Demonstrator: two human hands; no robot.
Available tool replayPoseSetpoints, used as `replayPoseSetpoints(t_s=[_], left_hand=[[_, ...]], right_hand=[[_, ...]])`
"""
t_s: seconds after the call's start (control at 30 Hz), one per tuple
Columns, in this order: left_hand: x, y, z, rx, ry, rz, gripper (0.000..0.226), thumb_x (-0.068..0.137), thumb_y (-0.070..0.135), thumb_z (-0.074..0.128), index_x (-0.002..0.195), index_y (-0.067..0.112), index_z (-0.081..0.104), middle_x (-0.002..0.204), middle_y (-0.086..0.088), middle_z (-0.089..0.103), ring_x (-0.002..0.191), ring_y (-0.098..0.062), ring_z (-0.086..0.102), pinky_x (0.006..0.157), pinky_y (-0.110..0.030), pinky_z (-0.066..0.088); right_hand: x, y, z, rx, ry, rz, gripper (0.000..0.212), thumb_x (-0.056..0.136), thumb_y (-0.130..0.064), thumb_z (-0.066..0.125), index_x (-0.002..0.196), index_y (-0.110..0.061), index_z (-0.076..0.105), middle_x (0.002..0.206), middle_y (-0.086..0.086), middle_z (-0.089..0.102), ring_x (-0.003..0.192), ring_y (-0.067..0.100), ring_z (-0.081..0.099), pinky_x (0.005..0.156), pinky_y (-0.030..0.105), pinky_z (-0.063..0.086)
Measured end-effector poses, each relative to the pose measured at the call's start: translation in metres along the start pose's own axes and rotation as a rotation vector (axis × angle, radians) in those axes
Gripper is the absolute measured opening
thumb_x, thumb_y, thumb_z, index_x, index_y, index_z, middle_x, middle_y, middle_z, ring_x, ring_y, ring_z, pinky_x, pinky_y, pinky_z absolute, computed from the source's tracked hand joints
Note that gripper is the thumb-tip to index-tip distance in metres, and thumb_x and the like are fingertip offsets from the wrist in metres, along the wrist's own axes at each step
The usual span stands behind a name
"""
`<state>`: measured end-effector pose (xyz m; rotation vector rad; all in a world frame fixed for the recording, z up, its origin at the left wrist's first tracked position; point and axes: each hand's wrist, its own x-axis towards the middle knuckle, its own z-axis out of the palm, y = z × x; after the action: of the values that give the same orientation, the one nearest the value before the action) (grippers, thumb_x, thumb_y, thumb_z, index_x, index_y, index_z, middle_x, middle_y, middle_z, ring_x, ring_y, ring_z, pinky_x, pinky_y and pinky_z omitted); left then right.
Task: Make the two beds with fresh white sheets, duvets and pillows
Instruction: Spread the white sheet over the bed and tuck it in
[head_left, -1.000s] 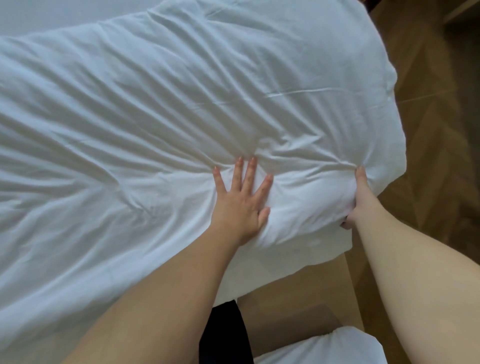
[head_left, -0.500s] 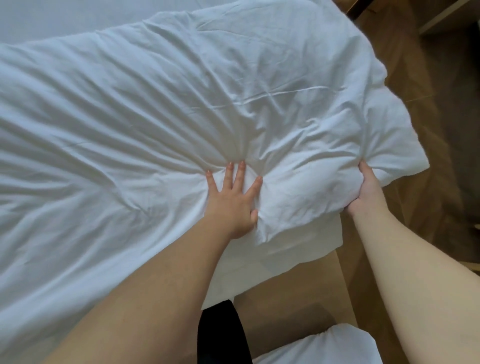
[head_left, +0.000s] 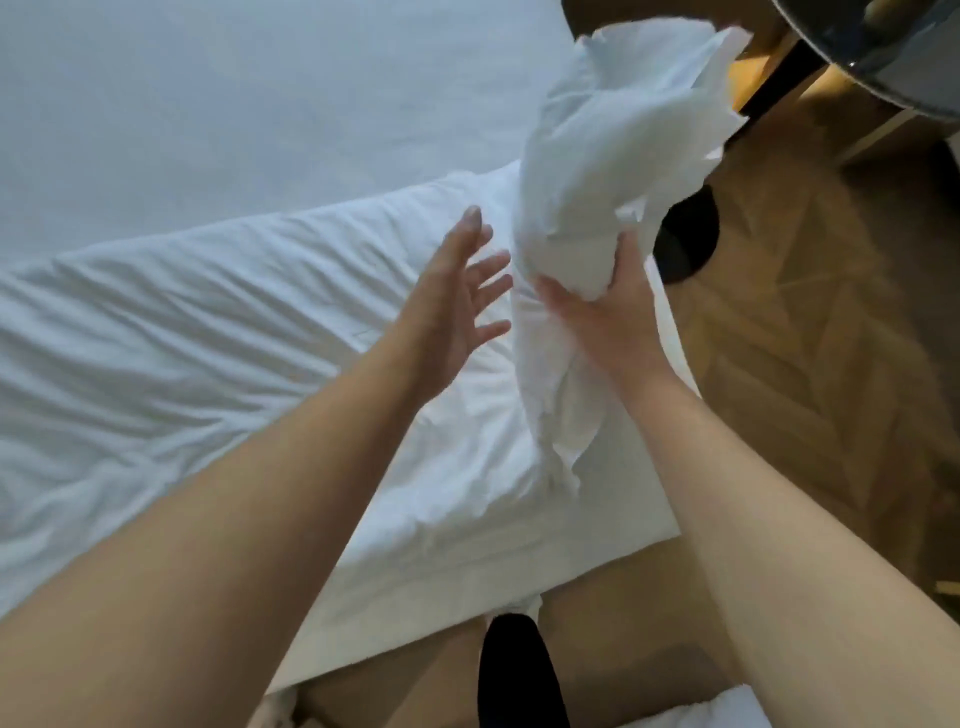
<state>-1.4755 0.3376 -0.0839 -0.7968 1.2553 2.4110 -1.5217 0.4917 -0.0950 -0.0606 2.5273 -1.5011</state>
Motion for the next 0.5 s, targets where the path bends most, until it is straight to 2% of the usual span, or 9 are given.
replayPoseSetpoints(t_s=[0.07,0.13,0.2,0.27,0.33,0.43,0.5], left_hand=[[-0.028,0.041,-0.034,-0.013,-0.013,0.045,0.074,0.086,0.07,0.039,0.146,0.026,0.038,0.14,-0.006,0.053,0.126,-0.025,0.054,0.103,-0.054,0.041],[-0.058,0.07,-0.074,0.037,0.008,0.049,0.073,0.088,0.073,0.033,0.141,0.025,0.046,0.131,-0.007,0.062,0.116,-0.028,0.063,0.098,-0.055,0.046],[-0.089,0.085,-0.114,0.068,0.058,0.034,0.077,0.085,0.076,0.033,0.139,0.024,0.05,0.127,-0.008,0.064,0.112,-0.029,0.065,0.096,-0.056,0.048],[-0.12,0.093,-0.153,0.053,0.106,0.027,0.081,0.084,0.078,0.034,0.138,0.022,0.052,0.128,-0.01,0.063,0.112,-0.031,0.064,0.096,-0.057,0.048],[-0.151,0.099,-0.191,0.009,0.174,0.026,0.081,0.084,0.078,0.035,0.134,0.018,0.056,0.128,-0.011,0.063,0.112,-0.033,0.064,0.096,-0.058,0.048],[-0.192,0.097,-0.256,-0.032,0.293,-0.011,0.081,0.083,0.075,0.043,0.132,0.012,0.058,0.123,-0.014,0.063,0.111,-0.037,0.064,0.094,-0.06,0.048],[-0.219,0.085,-0.303,-0.036,0.327,-0.072,0.086,0.077,0.074,0.046,0.134,0.011,0.057,0.128,-0.018,0.059,0.116,-0.038,0.061,0.095,-0.059,0.048]], right_hand=[[-0.022,-0.031,0.031,-0.058,-0.098,-0.067,0.056,0.077,-0.033,0.08,0.118,-0.033,0.041,0.092,-0.034,0.057,0.084,-0.013,0.056,0.074,0.011,0.045],[-0.046,-0.058,0.065,-0.092,-0.19,-0.159,0.059,0.078,-0.033,0.081,0.12,-0.026,0.041,0.091,-0.033,0.055,0.078,-0.003,0.057,0.068,0.008,0.041],[-0.069,-0.081,0.098,-0.094,-0.262,-0.249,0.06,0.078,-0.03,0.081,0.121,-0.017,0.041,0.091,-0.023,0.057,0.078,0.008,0.06,0.066,0.014,0.043],[-0.087,-0.102,0.13,-0.092,-0.328,-0.309,0.06,0.078,-0.027,0.081,0.121,-0.015,0.041,0.087,-0.016,0.058,0.075,0.014,0.062,0.065,0.023,0.047],[-0.105,-0.123,0.165,-0.091,-0.409,-0.362,0.06,0.077,-0.025,0.08,0.122,-0.014,0.041,0.086,-0.016,0.058,0.072,0.013,0.062,0.063,0.023,0.047],[-0.133,-0.142,0.219,-0.087,-0.556,-0.404,0.059,0.078,-0.022,0.079,0.122,-0.015,0.041,0.089,-0.015,0.057,0.072,0.009,0.058,0.063,0.013,0.043],[-0.156,-0.144,0.254,-0.139,-0.695,-0.409,0.057,0.079,-0.021,0.076,0.124,-0.015,0.041,0.09,-0.015,0.057,0.075,0.009,0.056,0.062,0.014,0.04]])
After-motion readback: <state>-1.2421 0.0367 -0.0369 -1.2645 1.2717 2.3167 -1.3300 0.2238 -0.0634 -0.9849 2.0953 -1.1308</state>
